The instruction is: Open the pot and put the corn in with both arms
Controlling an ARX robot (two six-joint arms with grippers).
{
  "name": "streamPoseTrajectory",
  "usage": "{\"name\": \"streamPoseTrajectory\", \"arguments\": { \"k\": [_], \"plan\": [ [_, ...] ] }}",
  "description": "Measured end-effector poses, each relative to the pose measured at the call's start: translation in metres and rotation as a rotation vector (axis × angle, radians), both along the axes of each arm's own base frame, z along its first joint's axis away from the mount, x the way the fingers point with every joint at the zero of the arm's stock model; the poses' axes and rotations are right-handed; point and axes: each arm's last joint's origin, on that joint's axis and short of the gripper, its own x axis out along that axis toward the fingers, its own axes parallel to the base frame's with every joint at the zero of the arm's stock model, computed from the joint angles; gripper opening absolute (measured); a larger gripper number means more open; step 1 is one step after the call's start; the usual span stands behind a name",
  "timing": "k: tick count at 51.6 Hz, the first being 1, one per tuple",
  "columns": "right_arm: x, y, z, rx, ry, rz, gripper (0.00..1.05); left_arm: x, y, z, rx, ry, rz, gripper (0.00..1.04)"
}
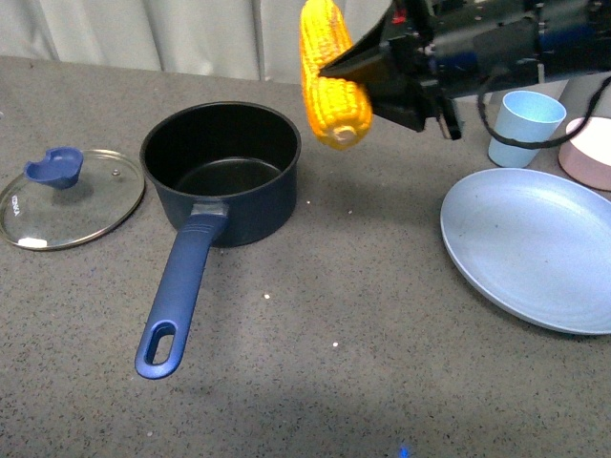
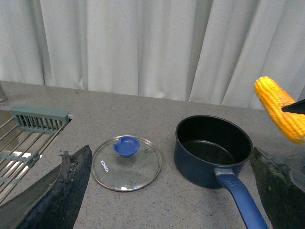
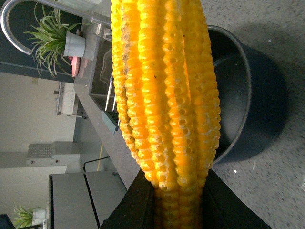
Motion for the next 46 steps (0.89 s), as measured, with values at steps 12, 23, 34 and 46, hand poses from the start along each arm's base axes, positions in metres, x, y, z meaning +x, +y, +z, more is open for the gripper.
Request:
{"name": "streamPoseTrajectory", "arguments": {
  "k": [12,23,34,46],
  "plan": [
    [0.033,0.045,-0.011,0.013,0.074,0.037,0.16,0.000,0.000,0.000,0.000,0.000,0.000,0.98],
    [0.047,0.067,-0.013,-0.012,0.097,0.054,0.18,0.000,0.000,0.000,0.000,0.000,0.000,0.98],
    [0.055,0.078,-0.015,-0.035,0.108,0.062,0.60,0.000,0.000,0.000,0.000,0.000,0.000,0.98],
    [0.057,0.081,-0.011,-0.038,0.089,0.064,0.98,0.000,0.000,0.000,0.000,0.000,0.000,0.98]
  ]
}}
